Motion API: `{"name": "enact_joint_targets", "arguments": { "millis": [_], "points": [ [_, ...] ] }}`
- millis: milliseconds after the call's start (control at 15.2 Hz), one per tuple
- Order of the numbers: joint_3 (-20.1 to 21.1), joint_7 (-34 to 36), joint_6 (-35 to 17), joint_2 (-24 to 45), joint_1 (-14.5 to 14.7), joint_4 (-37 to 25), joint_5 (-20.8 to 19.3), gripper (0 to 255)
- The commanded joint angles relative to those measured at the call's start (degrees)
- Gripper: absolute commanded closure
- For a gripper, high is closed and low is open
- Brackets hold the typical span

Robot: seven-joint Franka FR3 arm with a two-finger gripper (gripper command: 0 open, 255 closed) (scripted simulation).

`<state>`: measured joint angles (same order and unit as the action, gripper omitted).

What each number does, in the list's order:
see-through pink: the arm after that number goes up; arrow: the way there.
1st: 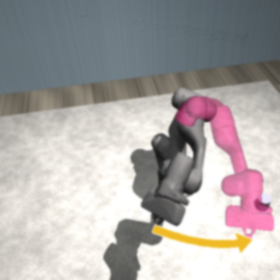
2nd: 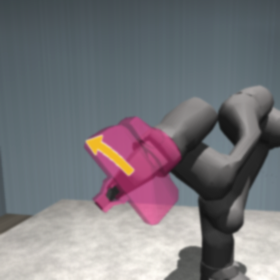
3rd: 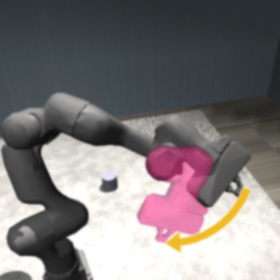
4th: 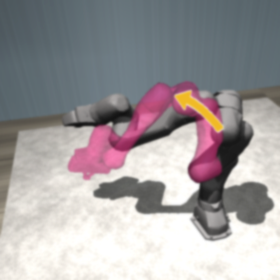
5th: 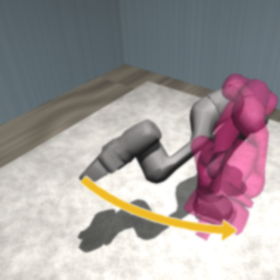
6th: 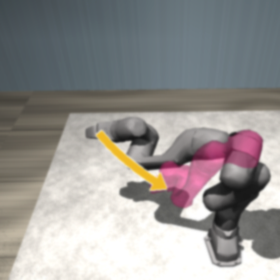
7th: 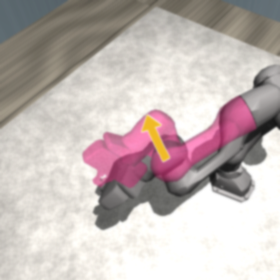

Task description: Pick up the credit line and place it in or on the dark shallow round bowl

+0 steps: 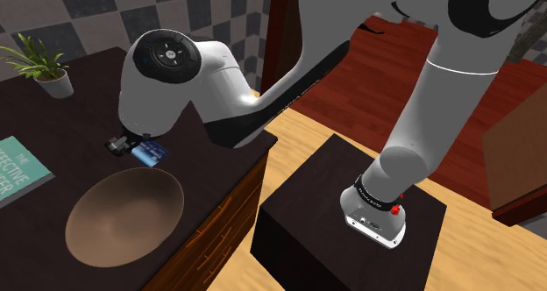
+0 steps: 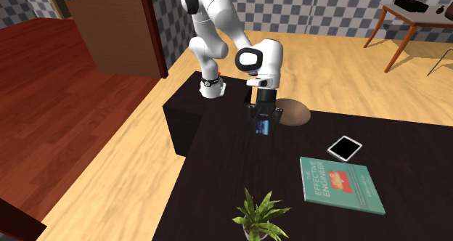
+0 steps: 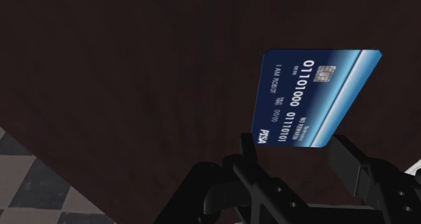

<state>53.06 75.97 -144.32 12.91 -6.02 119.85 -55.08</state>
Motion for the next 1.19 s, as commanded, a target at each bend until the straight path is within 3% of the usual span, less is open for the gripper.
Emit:
{"name": "enact_joint_targets", "arguments": {
  "millis": [0,924,1122],
  "points": [
    [1.0,-1.9,0.4,-1.3,-0.8,-0.3,2.4,255],
    [5.2,-14.9,4.1,-9.4,-5.3,-3.4,18.3,255],
    [6.5,-13.5,6.0,-10.5,-3.9,-3.9,19.4,255]
  ]
}}
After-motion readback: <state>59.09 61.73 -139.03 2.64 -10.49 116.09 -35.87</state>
